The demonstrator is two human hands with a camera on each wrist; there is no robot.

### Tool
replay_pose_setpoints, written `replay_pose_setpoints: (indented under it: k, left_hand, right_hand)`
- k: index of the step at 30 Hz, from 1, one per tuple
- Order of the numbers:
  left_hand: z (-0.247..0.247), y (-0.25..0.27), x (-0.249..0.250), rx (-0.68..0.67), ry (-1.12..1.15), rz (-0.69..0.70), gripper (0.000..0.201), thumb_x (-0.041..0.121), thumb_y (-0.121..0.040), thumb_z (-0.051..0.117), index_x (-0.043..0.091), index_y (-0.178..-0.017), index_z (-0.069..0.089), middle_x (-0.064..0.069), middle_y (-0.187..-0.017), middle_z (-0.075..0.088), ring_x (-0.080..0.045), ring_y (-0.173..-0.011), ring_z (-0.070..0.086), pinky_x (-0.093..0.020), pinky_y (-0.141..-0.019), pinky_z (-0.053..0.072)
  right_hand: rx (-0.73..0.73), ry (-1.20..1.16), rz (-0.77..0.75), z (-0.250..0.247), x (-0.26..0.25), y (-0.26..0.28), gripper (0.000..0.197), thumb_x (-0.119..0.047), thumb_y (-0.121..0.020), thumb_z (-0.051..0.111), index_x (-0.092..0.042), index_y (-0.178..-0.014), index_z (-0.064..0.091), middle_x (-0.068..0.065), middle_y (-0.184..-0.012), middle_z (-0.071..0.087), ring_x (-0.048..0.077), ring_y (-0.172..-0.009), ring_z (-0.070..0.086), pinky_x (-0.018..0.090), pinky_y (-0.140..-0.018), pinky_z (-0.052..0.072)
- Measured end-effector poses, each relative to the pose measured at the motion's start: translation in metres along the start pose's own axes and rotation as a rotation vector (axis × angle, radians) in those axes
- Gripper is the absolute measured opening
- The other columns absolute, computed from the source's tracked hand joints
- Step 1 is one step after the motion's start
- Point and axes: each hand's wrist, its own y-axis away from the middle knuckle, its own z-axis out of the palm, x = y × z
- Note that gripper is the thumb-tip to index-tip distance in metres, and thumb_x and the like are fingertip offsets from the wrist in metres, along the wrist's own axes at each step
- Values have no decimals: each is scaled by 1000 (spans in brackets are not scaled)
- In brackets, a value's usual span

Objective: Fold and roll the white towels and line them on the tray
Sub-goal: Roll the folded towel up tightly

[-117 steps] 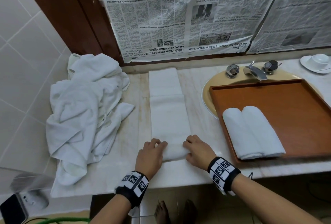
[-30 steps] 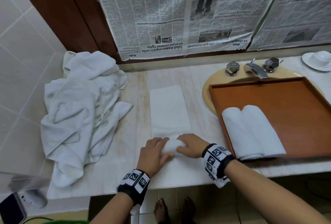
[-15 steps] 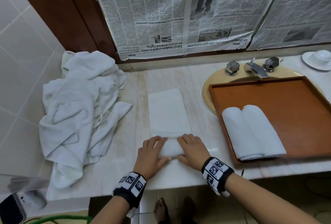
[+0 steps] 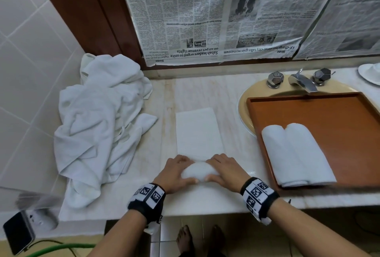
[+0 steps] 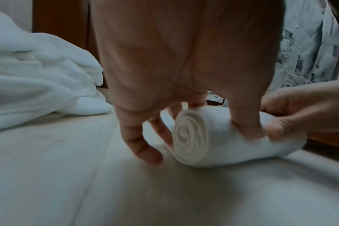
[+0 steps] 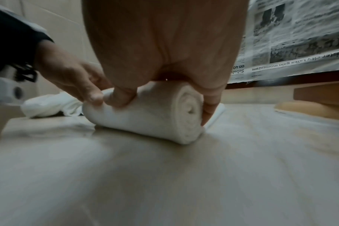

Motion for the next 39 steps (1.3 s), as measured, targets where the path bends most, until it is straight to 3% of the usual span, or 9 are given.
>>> replay_pose_setpoints:
  k: [6,9,13,16,22,27,34,36,39]
  left_hand:
    - [15,7,3,218,29,68,60,60,-86,64,40,-141,48,12,-136,43,-16,-122,35,-31,-106,34]
    - [14,8,1,179,57,34,58,65,-85,60,40,-137,51,12,-130,49,-13,-117,42,-29,-103,35]
    - [16,6,-1,115,111,5,72,81,-76,47,38,-134,54,10,-128,57,-12,-118,48,-30,-104,35]
    - [21,4,-2,144,146,-21,74,83,-76,47,37,-133,53,10,-129,56,-13,-119,50,-37,-106,39]
    - [18,12,11,199,-44,-11,78,79,-83,42,40,-149,32,12,-151,22,-19,-128,37,-42,-103,44]
    - [7,8,16,52,-169,-51,71,73,-89,43,33,-148,35,7,-148,42,-18,-132,38,-41,-103,41]
    - [-3,1,11,-44,-48,-127,68,81,-83,37,36,-133,51,8,-129,56,-23,-124,41,-44,-100,39]
    - [-2,1,9,-30,6,-137,65,85,-82,29,41,-122,55,11,-121,59,-26,-124,45,-46,-100,40]
    - [3,6,13,5,-78,-130,54,69,-95,33,44,-142,41,14,-146,44,-21,-137,30,-44,-106,29]
  right_hand:
    - [-148,-297,30,-24,9,-17,56,-63,-86,59,-15,-116,64,3,-112,62,20,-103,55,36,-91,42]
    - [-20,-404,73,-16,9,-7,47,-51,-93,58,-17,-126,58,0,-123,59,18,-112,55,29,-95,40]
    - [277,79,-26,11,-1,13,49,-52,-96,39,-20,-131,55,-1,-124,57,22,-107,58,40,-89,46]
    - [288,304,-59,21,-6,14,71,-68,-80,38,-16,-122,60,1,-112,65,23,-97,64,42,-80,53]
    - [-46,37,9,-8,3,-10,66,-67,-90,48,-20,-136,48,2,-129,52,22,-119,47,40,-98,39]
    - [-179,-321,35,-26,5,-13,51,-56,-91,58,-15,-121,62,3,-120,62,21,-111,54,35,-97,40]
    - [336,222,5,21,-11,14,61,-61,-86,42,-16,-123,60,2,-115,61,25,-101,60,43,-84,50]
    - [373,277,-14,32,-14,18,69,-64,-75,55,-15,-123,60,3,-114,61,24,-100,60,44,-84,52]
    - [279,240,-27,28,-9,12,70,-66,-75,54,-15,-123,58,2,-111,61,25,-97,62,42,-83,50]
